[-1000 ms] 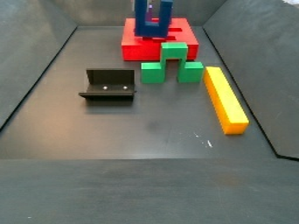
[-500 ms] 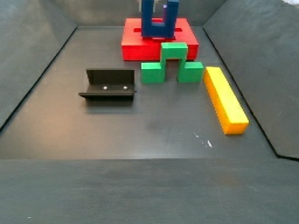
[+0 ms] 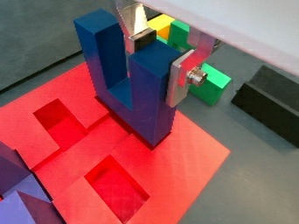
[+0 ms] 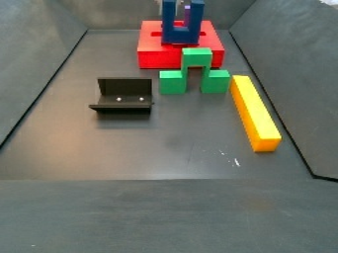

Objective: Pick up the blue object. Move up. Place the blue object on the fixture. Regrasp the blue object. Move to above the board. Insert the blue object.
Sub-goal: Insert the blue object.

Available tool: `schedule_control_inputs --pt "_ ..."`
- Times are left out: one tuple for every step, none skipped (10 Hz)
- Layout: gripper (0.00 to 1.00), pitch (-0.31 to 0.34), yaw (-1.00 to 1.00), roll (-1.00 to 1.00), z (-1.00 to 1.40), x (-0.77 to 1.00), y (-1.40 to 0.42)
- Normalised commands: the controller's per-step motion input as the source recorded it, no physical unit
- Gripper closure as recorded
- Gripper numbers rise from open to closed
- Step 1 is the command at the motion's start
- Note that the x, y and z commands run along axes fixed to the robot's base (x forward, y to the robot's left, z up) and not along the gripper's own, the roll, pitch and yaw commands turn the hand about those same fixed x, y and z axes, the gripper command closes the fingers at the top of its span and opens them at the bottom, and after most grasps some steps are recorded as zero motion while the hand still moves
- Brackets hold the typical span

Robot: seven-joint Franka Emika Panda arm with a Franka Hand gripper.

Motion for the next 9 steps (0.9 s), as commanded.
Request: schedule_control_inputs --pt "1.0 0.0 0.01 0.09 -0.23 -0.06 0.0" --pt "1.0 0.0 0.01 0.08 -0.23 -0.01 0.0" --pt "1.0 0.0 0.03 0.1 -0.28 0.0 0.0" --pt "1.0 0.0 0.02 0.12 -0.36 0.0 0.0" --pt "1.0 0.0 0.02 0.11 -0.41 0.03 0.0" --pt "1.0 0.0 0.02 0.1 -0.47 0.03 0.0" --pt "1.0 -0.02 0.03 0.1 -0.54 0.0 0.0" --pt "1.0 -0.01 0.03 0.12 -0.57 0.0 0.0" --pt "1.0 0.0 0.0 0.16 -0.61 -0.06 0.0"
